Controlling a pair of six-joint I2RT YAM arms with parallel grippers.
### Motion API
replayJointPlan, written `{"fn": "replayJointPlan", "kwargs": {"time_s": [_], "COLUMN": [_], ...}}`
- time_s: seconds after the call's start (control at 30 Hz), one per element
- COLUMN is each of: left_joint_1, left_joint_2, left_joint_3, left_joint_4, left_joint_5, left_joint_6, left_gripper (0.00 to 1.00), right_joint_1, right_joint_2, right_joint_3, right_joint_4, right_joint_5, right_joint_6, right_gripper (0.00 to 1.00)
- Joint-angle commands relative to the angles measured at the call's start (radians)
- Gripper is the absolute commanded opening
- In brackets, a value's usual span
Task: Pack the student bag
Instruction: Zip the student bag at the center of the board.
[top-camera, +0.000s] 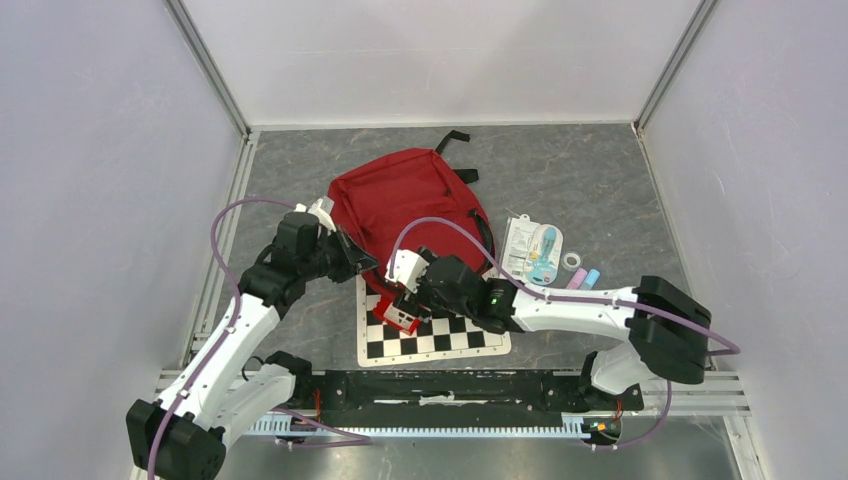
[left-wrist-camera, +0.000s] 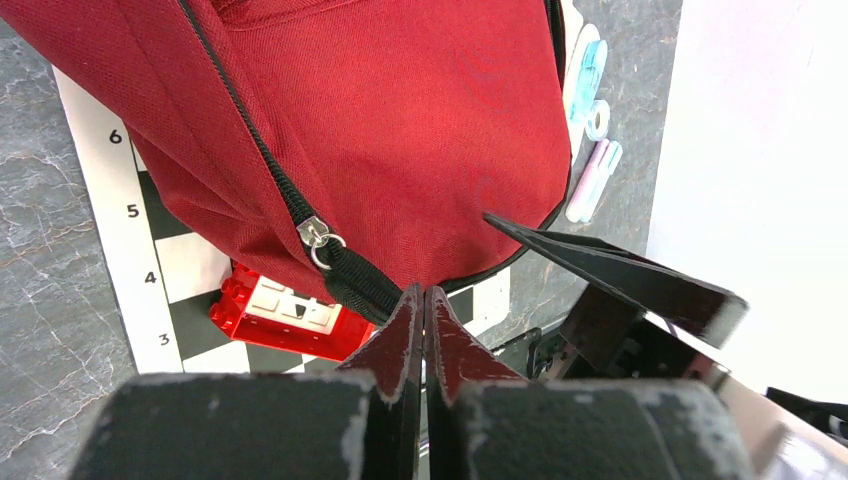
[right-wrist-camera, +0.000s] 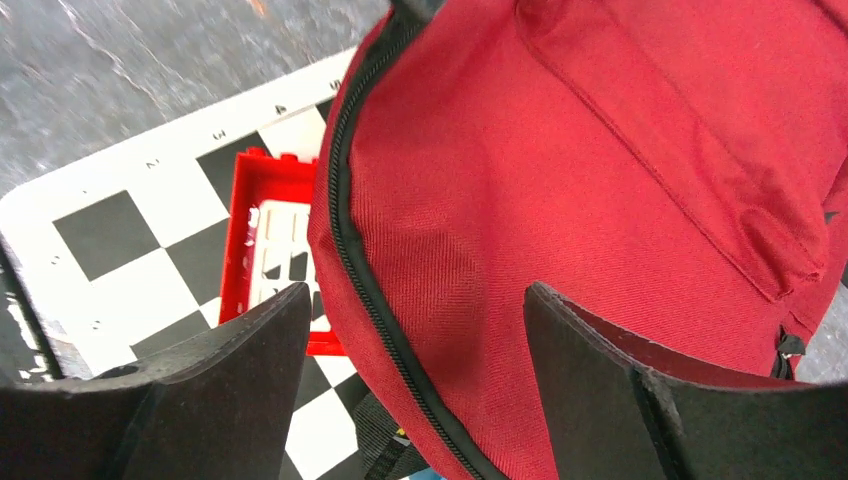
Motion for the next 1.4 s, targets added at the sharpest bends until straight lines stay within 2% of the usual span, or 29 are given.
{"fn": "replayJointPlan", "kwargs": {"time_s": [0.0,0.2,0.23,0.4,0.47,0.53,0.63,0.77,0.8,0.93,1.07,1.17,1.27,1.37], "left_joint_1": [-0.001,-0.001,-0.001,0.001,0.001,0.001,0.0,0.001,0.001,0.001,0.0,0.0,0.0,0.001], "left_joint_2": [-0.026,-0.025,-0.026,-0.028,-0.027,-0.027,-0.031,-0.036,-0.035,-0.032,-0.027,-0.021,-0.021,-0.025], "left_joint_3": [0.047,0.053,0.052,0.044,0.038,0.034,0.037,0.043,0.045,0.052,0.054,0.054,0.059,0.06], "left_joint_4": [0.02,0.016,0.014,-0.001,0.003,0.008,0.014,0.014,0.014,0.013,0.02,0.026,0.027,0.025], "left_joint_5": [0.02,0.021,0.021,0.01,0.014,0.021,0.037,0.044,0.045,0.045,0.043,0.049,0.048,0.044], "left_joint_6": [-0.023,-0.022,-0.019,-0.006,-0.005,-0.001,0.007,0.015,0.016,0.018,0.014,0.011,0.012,0.014], "left_gripper": [0.02,0.02,0.02,0.02,0.02,0.02,0.02,0.02,0.02,0.02,0.02,0.02,0.02,0.02], "right_joint_1": [0.004,0.005,0.003,-0.003,-0.019,-0.042,-0.092,-0.157,-0.172,-0.199,-0.203,-0.203,-0.203,-0.203], "right_joint_2": [0.047,0.11,0.116,0.148,0.168,0.19,0.228,0.288,0.306,0.35,0.361,0.384,0.403,0.388], "right_joint_3": [0.053,0.095,0.107,0.194,0.234,0.279,0.314,0.343,0.351,0.383,0.362,0.372,0.392,0.367], "right_joint_4": [0.014,-0.004,-0.007,-0.026,-0.028,-0.033,-0.027,-0.024,-0.035,-0.102,-0.149,-0.21,-0.278,-0.307], "right_joint_5": [0.054,0.168,0.193,0.325,0.345,0.342,0.28,0.064,0.011,-0.135,-0.197,-0.247,-0.266,-0.267], "right_joint_6": [-0.057,-0.09,-0.089,-0.103,-0.117,-0.122,-0.114,-0.102,-0.103,-0.102,-0.113,-0.121,-0.129,-0.13], "right_gripper": [0.83,0.83,0.78,0.18,0.06,0.0,0.0,0.0,0.03,0.21,0.49,0.65,0.74,0.78]}}
